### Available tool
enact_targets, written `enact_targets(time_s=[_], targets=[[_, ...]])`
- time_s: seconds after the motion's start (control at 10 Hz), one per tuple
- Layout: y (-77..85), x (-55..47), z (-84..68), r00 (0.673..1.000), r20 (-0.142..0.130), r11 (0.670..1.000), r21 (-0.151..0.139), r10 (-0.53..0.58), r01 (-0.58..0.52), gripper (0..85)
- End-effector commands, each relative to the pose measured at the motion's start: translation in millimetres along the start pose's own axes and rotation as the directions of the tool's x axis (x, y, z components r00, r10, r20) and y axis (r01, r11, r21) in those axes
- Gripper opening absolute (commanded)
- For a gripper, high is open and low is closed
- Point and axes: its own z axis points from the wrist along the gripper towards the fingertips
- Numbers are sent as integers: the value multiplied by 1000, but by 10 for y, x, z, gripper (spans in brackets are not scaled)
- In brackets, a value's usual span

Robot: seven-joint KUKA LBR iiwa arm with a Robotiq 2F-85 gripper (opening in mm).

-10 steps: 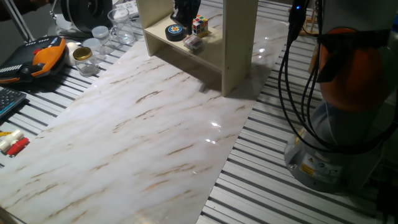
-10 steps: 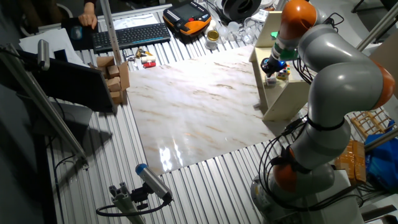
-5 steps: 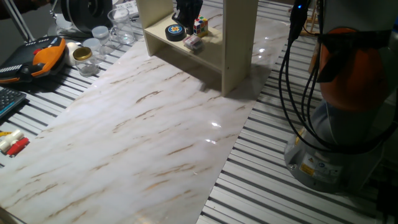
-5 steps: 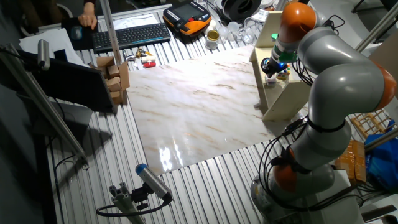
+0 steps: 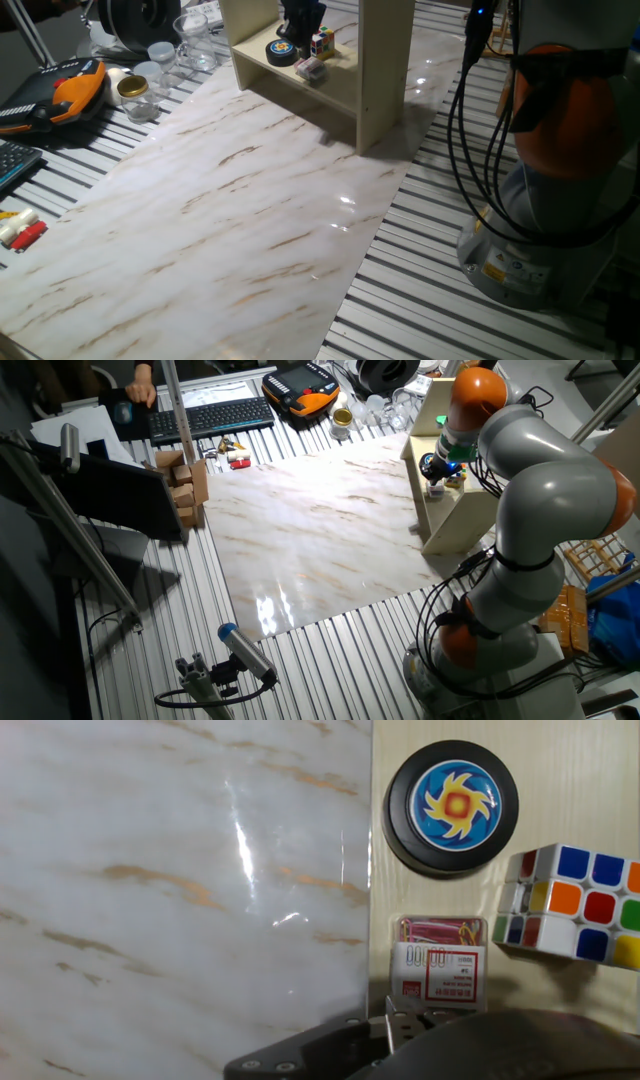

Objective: Take the object down from the shelf

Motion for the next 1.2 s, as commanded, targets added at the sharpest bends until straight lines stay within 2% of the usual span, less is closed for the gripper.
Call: enact_targets(time_s=[0.0,0.3,0.4,0.6,0.7,0.9,1.1], targets=[[-9,13,5,1000,-2,1000,-4,1,-1,0],[-19,24,10,1000,11,1000,2,8,-8,0],[-19,24,10,1000,4,999,-33,25,-24,0],[-19,24,10,999,13,999,-21,33,-33,0],[-19,24,10,999,12,999,-24,38,-38,0],[-19,24,10,998,-12,998,-13,56,-56,0],[-19,24,10,998,-25,999,-8,51,-51,0]])
